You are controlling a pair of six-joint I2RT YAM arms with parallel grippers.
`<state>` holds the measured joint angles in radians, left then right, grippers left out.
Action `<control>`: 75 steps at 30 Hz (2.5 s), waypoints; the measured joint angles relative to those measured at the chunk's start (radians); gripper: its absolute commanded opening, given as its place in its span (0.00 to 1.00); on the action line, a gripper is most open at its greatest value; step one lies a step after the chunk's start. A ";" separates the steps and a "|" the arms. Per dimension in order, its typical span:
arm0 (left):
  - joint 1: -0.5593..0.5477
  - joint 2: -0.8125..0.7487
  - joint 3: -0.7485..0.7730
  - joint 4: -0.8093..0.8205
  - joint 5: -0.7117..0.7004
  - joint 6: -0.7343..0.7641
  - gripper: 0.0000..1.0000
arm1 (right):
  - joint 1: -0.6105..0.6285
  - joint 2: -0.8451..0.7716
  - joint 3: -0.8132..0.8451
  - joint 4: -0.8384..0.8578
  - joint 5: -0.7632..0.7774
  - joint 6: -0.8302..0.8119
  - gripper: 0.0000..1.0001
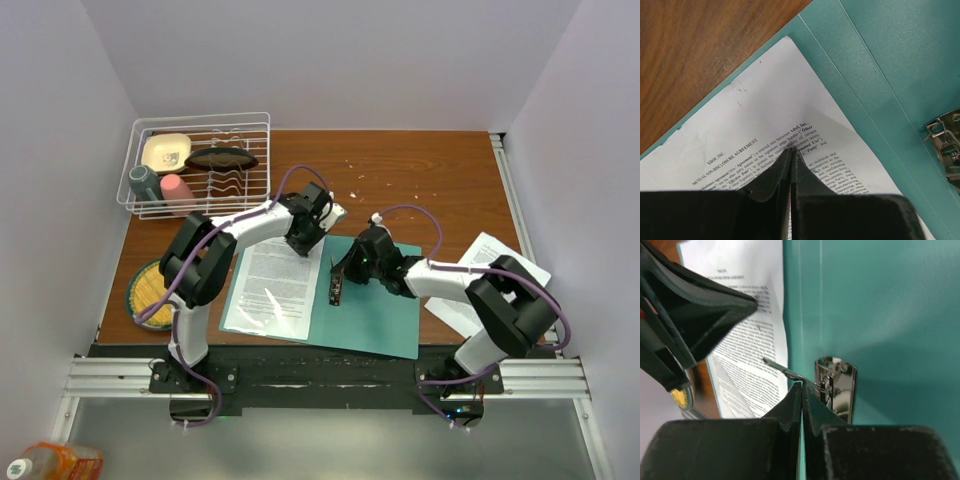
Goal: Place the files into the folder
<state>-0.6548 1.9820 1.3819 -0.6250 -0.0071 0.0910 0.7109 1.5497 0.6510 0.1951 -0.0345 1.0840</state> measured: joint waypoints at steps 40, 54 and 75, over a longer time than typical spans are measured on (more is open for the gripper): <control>0.039 0.033 0.059 -0.065 0.000 -0.002 0.04 | 0.253 -0.287 0.053 -0.610 0.030 -0.380 0.32; 0.042 0.033 0.090 -0.113 0.056 -0.002 0.04 | 0.321 -0.027 0.127 -0.549 0.183 -0.249 0.11; 0.072 -0.014 -0.001 -0.125 0.116 0.008 0.03 | 0.129 0.048 0.173 -0.435 0.200 -0.300 0.15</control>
<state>-0.5827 1.9675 1.3811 -0.7498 0.1089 0.0990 0.8402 1.5978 0.8242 -0.2394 0.1650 0.7841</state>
